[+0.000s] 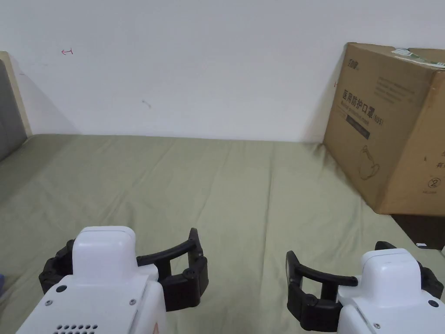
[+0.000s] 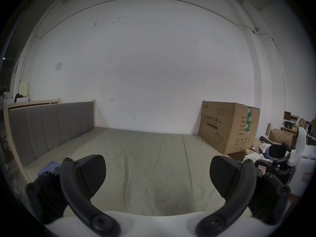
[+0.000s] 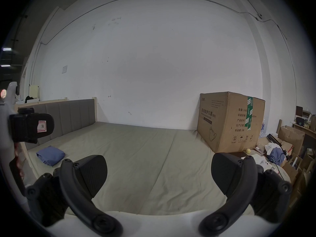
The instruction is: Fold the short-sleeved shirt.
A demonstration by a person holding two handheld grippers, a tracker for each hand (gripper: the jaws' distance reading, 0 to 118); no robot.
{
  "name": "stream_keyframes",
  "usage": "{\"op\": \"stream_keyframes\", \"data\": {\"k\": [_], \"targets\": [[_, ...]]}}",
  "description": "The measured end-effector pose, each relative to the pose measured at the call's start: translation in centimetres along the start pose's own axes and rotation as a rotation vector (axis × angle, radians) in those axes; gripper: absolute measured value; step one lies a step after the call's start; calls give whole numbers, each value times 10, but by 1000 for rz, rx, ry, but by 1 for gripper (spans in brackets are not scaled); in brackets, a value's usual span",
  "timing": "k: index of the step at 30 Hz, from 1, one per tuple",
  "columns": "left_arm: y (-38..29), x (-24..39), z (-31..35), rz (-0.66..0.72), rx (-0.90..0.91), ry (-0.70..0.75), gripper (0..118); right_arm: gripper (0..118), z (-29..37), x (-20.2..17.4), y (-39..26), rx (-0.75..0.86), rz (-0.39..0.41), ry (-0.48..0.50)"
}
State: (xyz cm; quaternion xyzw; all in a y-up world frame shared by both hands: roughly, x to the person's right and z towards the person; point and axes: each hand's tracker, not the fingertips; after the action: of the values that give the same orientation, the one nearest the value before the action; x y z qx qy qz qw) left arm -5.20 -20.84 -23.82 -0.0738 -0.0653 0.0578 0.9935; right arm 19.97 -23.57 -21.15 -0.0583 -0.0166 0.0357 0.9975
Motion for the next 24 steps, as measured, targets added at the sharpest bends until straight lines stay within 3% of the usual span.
{"op": "stream_keyframes", "data": {"k": [5, 17, 24], "targets": [[6, 11, -11, -35, -82, 85, 118, 118, -2, 1, -3, -29, -11, 3], [10, 13, -15, 69, -136, 0, 118, 118, -3, 9, -9, -60, -35, -20], [7, 18, -14, 28, -140, 27, 118, 118, -5, 12, -13, -65, -47, -34]]}}
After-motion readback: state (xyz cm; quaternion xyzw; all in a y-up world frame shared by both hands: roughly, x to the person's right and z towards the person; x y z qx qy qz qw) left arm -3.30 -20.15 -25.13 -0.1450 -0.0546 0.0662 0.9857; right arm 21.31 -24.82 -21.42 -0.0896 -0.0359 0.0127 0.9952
